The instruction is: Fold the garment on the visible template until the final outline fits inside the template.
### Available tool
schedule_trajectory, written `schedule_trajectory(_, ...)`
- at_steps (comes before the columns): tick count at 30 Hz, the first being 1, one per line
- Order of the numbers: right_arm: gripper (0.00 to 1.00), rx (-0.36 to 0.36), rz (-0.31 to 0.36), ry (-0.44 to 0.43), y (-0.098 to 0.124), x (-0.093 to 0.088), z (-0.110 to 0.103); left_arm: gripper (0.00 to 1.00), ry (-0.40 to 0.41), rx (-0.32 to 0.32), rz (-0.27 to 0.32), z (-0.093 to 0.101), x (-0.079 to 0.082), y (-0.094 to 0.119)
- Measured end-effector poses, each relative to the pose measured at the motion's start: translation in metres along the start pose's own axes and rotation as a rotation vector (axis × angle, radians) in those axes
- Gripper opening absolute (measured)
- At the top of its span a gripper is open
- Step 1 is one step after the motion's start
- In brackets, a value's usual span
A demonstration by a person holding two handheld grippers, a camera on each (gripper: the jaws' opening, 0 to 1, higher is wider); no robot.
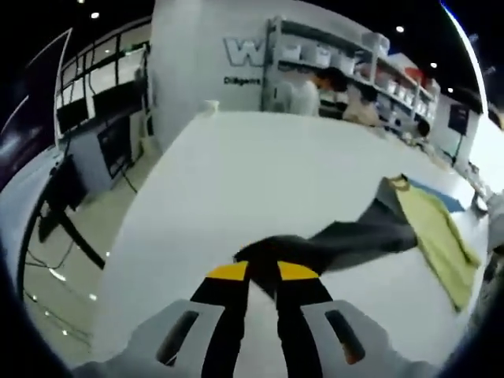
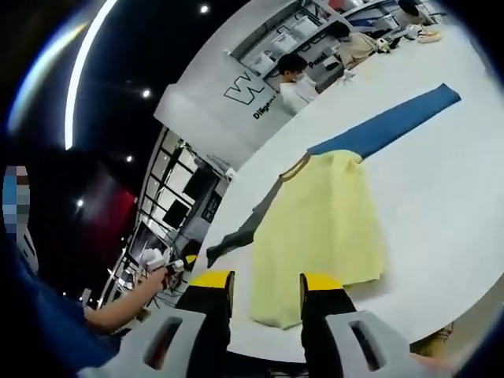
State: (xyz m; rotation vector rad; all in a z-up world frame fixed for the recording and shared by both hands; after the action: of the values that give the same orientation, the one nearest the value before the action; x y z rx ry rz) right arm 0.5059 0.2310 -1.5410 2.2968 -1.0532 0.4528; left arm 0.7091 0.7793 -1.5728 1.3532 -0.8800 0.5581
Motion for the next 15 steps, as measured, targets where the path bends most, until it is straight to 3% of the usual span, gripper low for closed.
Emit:
schedule_trajectory(3, 0.3, 0.002, -0.013, -0.004, -0.002, -0.003, -0.002, 0.17, -0.137, 0.004, -0.005, 0.018, -0.009, -0.005)
schedule_trajectory(6, 0.3, 0.004, -0.018, 0.004, 0.001, -0.005, -0.005, 0.27, -0.182, 0.021, -0.014, 0.032, -0.014, -0.013)
schedule_trajectory(11, 0.29, -0.01, 0.0, 0.01, 0.012, -0.005, -0.005, 0.28, -0.186, 0.041, 0.013, 0.031, -0.023, -0.03)
schedule_trajectory(15, 0.29, -0.04, 0.039, -0.014, 0.022, -0.002, 0.001, 0.29, -0.298, 0.005, 0.004, 0.033, -0.022, -0.031)
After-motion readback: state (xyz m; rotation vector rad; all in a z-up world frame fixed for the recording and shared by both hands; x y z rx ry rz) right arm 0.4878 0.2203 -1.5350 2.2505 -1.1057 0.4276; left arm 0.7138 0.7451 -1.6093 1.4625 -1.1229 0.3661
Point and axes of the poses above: the point that each gripper's makers call its tool centre point, and the gripper's own axes: y roughly backward along the fingers, z roughly to its right, x roughly out of its top, the point moved 9 cm from there along y, roughly backward along the fingers, and after that the axes turned 3 degrees about -y, right-handed, at the moved point
